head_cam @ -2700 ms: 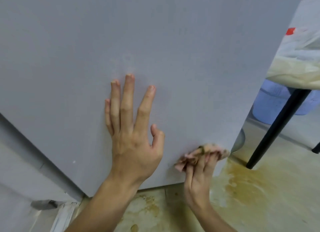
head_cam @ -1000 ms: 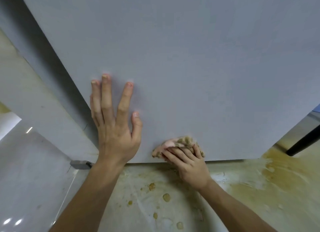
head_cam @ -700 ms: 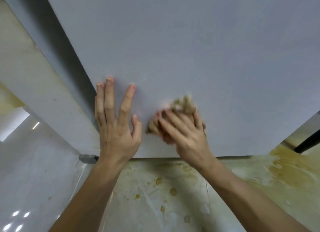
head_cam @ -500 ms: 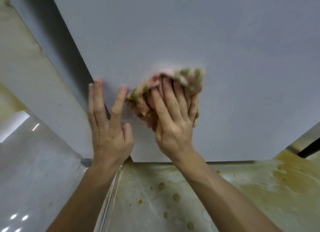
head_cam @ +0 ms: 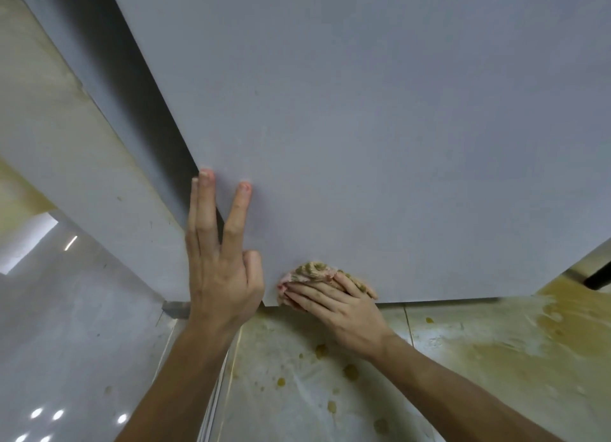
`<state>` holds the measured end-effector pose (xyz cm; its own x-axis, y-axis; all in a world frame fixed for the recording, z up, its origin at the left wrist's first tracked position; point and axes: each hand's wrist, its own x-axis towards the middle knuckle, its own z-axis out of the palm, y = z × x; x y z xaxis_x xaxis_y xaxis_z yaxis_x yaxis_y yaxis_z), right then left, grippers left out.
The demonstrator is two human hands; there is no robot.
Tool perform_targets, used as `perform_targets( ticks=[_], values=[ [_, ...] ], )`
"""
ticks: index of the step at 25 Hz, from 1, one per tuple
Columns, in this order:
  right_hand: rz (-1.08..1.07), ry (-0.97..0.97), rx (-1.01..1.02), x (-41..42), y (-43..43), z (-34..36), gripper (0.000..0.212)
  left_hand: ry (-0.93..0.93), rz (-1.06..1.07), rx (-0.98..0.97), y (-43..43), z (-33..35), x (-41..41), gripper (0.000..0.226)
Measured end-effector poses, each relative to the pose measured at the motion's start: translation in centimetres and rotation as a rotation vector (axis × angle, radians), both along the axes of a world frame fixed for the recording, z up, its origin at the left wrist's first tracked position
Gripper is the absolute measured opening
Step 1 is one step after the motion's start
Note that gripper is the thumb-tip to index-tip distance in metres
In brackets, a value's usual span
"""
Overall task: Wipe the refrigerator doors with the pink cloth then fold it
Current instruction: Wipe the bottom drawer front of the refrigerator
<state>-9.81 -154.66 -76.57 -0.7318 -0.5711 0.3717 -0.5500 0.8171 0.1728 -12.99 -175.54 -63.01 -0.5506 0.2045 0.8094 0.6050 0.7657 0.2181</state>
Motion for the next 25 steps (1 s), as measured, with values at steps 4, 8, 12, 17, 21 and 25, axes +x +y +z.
perform_targets(
  ticks=[4,8,12,17,21,25],
  values=[
    [0.014,0.386,-0.298,-2.1,-4.4,9.2,0.059,-0.024,-0.060,0.052,-0.9,0.4,-0.4,0.091],
    [-0.134,0.692,-0.641,-4.9,-9.9,17.1,0.058,0.044,-0.097,0.137,-2.4,1.5,-0.7,0.083],
    [-0.081,0.635,-0.580,-4.5,-10.1,12.0,0.061,0.052,-0.014,0.096,-3.7,2.4,-1.5,0.073],
    [0.045,0.157,0.023,-1.8,-4.3,0.1,0.059,0.052,0.035,0.060,-3.7,2.1,-1.7,0.062],
    [0.085,0.017,0.124,-1.0,-2.6,-0.8,0.063,0.031,0.058,0.096,-2.4,1.5,-1.4,0.066],
    [0.149,0.260,-0.136,-2.0,-2.3,6.8,0.054,0.047,0.104,0.114,-1.4,1.6,-1.3,0.060]
  ],
)
